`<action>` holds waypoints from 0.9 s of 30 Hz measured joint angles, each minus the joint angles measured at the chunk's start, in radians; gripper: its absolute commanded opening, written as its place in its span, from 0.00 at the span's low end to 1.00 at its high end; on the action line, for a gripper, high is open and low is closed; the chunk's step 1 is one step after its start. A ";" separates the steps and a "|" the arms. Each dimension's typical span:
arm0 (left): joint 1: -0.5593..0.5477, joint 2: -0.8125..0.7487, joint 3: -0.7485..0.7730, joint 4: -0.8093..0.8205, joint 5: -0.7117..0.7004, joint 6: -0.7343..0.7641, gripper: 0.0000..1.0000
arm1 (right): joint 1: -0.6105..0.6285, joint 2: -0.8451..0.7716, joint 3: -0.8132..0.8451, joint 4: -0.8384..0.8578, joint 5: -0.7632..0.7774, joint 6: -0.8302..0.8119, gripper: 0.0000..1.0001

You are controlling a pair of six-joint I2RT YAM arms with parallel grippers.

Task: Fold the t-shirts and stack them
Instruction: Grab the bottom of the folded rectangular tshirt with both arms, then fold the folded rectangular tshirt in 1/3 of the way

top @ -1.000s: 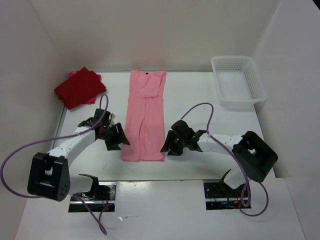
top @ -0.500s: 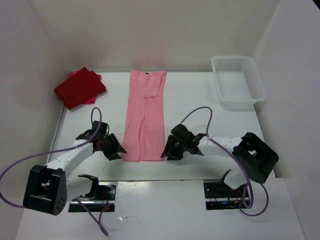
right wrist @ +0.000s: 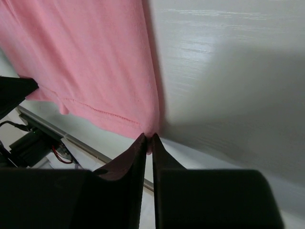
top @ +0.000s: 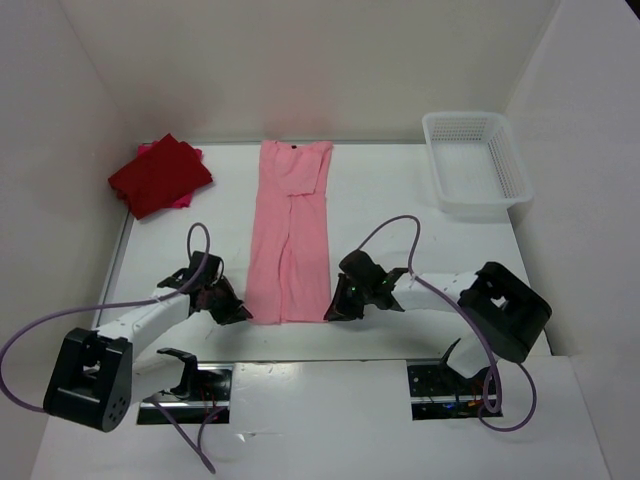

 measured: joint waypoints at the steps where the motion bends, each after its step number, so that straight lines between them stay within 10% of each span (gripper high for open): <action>1: -0.007 -0.001 0.000 0.001 0.003 0.000 0.06 | 0.000 -0.001 0.000 -0.002 0.000 0.001 0.08; 16: -0.142 -0.110 0.262 -0.341 0.140 0.035 0.00 | -0.028 -0.301 0.042 -0.311 -0.028 -0.049 0.00; 27: 0.006 0.261 0.534 -0.200 0.072 0.121 0.02 | -0.290 0.089 0.504 -0.354 -0.017 -0.343 0.00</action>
